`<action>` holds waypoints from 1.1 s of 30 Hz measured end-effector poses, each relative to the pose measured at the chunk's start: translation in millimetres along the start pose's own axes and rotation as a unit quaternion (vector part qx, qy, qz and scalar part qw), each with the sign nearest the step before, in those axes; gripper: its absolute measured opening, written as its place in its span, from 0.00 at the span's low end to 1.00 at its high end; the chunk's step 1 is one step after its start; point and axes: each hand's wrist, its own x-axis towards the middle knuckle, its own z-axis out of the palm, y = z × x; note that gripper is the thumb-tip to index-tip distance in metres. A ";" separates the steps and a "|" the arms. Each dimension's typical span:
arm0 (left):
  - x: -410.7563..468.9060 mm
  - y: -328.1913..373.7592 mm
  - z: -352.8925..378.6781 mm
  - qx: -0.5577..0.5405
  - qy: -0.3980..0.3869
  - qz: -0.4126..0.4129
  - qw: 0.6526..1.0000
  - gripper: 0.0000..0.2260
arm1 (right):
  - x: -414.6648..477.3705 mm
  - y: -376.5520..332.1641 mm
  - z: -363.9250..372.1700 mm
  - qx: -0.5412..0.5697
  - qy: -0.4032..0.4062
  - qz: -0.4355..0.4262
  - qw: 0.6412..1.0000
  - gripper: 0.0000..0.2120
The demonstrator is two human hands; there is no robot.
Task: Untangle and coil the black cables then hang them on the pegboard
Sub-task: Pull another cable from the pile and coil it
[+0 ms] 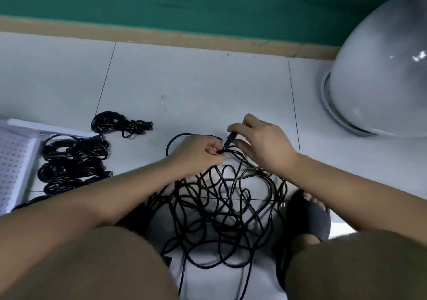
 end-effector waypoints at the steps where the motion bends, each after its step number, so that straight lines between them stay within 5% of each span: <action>1: -6.0 12.9 -9.1 0.003 0.009 0.006 1.000 0.09 | 3.0 -5.1 -14.7 0.003 0.009 0.002 1.000 0.15; 13: -86.8 159.0 -83.7 -0.105 0.113 0.087 0.984 0.03 | 11.4 -69.2 -186.5 0.112 0.096 0.057 0.987 0.28; 22: -143.3 266.5 -116.3 -0.096 0.223 0.143 0.959 0.05 | 7.2 -115.8 -296.3 0.229 0.213 0.124 0.942 0.19; 27: -164.6 297.8 -127.7 -0.089 0.270 0.148 0.947 0.15 | 3.4 -139.0 -334.6 0.233 0.223 0.133 0.937 0.18; 33: -186.1 312.8 -137.4 -0.096 0.308 0.150 0.935 0.13 | -13.8 -165.2 -366.2 0.281 0.216 0.150 0.923 0.17</action>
